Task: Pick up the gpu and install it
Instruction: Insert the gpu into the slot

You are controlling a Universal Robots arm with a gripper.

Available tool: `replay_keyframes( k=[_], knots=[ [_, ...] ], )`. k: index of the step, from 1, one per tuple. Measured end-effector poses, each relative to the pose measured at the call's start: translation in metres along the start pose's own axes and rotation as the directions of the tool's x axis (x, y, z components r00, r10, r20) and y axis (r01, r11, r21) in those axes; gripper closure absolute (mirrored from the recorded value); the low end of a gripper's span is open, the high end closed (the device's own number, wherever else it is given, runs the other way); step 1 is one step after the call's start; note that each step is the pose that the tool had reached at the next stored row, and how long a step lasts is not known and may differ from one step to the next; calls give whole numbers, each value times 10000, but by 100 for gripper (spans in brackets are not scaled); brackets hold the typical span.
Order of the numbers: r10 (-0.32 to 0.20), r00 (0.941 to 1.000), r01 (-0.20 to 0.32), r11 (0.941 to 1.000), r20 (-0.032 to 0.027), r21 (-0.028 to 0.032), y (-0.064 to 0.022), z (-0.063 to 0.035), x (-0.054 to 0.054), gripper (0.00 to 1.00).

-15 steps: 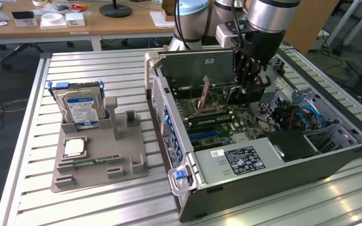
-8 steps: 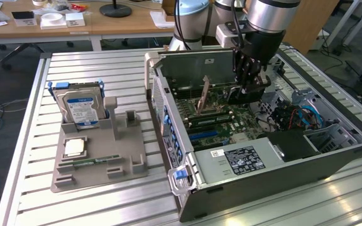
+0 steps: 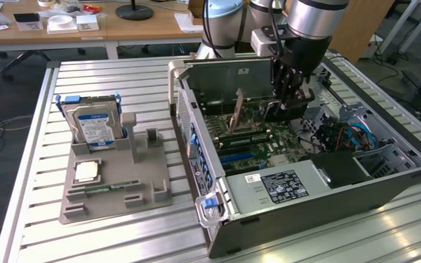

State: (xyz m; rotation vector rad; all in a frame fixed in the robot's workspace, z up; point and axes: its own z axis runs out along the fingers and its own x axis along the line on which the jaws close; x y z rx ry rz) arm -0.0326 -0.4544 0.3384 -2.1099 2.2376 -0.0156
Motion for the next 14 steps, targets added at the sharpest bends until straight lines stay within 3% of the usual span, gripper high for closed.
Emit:
replay_keyframes(
  k=[9, 14],
  knots=[
    [1, 10000, -1, 10000, -3, -1, 15, 121, 6, 73],
    [0, 10000, 0, 10000, -2, -2, 16, 133, 6, 73]
  ],
)
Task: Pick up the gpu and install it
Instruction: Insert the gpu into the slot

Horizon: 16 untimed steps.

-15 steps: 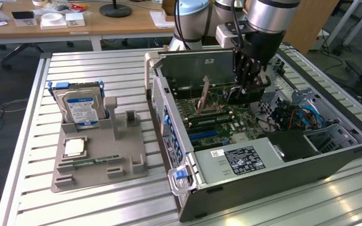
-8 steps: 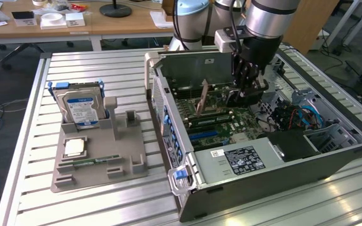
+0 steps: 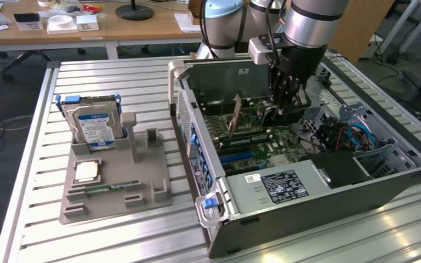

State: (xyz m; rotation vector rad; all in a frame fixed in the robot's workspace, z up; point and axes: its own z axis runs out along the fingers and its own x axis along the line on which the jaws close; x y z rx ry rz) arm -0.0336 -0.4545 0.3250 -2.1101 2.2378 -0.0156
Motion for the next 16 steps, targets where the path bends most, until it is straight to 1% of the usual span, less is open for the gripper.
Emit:
replay_keyframes(
  k=[6, 11, 16],
  knots=[
    [0, 10000, 0, 10000, 4, 2, 0, 8, 0, 73],
    [0, 10000, 0, 10000, 1, 0, 3, 52, 2, 73],
    [0, 10000, 0, 10000, -1, 0, 6, 115, 5, 73]
  ],
)
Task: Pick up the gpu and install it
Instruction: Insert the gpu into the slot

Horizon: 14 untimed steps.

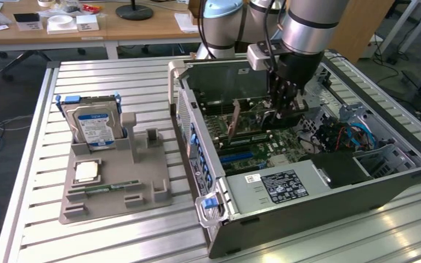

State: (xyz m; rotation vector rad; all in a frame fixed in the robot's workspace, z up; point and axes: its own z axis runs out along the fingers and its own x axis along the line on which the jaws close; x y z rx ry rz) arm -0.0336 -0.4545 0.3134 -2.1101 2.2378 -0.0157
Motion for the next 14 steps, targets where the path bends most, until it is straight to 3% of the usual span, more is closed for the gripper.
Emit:
replay_keyframes(
  k=[14],
  knots=[
    [0, 10000, 0, 10000, 2, 1, 6, 61, 3, 73]
  ],
)
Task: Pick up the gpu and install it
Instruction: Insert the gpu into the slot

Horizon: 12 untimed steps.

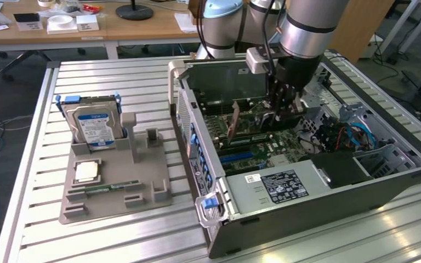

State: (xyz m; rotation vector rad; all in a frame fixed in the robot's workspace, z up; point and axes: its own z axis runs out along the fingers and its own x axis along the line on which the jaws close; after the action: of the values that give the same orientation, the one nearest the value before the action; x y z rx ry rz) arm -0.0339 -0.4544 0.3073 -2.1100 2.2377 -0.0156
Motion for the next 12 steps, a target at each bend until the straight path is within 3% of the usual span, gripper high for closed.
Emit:
replay_keyframes(
  k=[12],
  knots=[
    [-1, 10000, 1, 10000, -1, 0, 9, 51, 3, 73]
  ],
)
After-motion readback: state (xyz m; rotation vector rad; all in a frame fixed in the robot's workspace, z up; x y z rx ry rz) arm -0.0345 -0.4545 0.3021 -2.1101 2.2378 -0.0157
